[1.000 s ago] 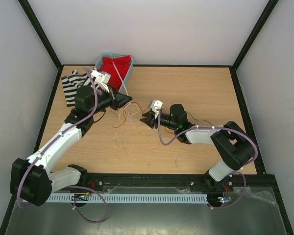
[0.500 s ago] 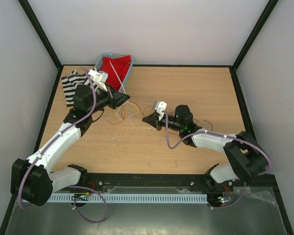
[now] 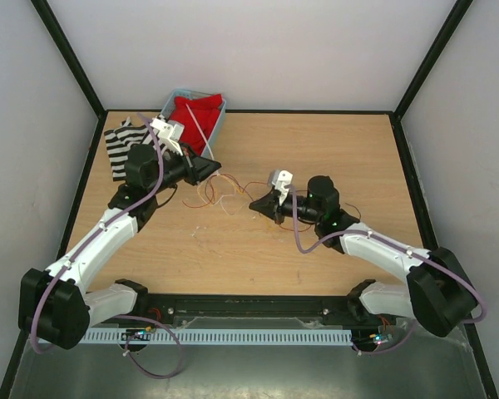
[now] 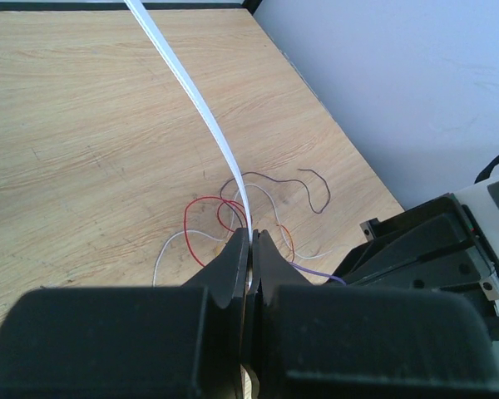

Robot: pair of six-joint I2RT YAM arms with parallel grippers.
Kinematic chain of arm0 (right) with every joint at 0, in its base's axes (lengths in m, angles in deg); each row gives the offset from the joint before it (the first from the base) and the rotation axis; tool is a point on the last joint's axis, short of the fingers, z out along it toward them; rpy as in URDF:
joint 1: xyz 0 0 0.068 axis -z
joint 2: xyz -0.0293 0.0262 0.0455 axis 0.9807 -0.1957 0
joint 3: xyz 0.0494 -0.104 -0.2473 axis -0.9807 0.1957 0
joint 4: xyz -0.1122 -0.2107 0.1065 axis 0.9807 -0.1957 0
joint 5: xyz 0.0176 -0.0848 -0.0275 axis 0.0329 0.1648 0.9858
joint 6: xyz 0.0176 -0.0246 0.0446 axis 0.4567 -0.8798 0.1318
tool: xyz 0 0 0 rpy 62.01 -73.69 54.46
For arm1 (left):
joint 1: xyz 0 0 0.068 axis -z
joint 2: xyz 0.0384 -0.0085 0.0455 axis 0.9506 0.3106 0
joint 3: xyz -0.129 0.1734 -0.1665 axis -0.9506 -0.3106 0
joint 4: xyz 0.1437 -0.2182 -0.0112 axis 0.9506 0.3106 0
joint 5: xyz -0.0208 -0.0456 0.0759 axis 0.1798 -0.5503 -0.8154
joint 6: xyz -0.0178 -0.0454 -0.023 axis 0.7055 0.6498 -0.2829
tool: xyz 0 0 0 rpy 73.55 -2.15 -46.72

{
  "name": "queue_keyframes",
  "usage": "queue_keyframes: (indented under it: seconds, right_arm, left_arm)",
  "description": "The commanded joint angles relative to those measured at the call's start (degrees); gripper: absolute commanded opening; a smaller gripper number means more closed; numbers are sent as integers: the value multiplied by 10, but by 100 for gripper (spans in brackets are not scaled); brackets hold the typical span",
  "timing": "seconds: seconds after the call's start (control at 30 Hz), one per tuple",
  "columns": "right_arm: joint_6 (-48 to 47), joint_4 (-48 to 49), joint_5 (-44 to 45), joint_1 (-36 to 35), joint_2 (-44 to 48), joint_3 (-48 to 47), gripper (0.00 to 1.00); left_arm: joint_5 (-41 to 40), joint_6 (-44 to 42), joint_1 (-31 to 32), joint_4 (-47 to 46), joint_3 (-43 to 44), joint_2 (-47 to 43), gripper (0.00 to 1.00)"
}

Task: Zip-tie the wires
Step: Adjust the cable at the center of the board.

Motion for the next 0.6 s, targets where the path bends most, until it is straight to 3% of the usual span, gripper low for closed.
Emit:
queue_keyframes:
  seconds: [0.0,0.57]
  right_arm:
    - [20,-22,-11,16,29,-19,0]
    - [47,-31,-6,67,78,-9,0]
  left_arm:
    - [5,3,-4,-17,-5,-3,0]
    - [5,0,-4,-17,-5,0,0]
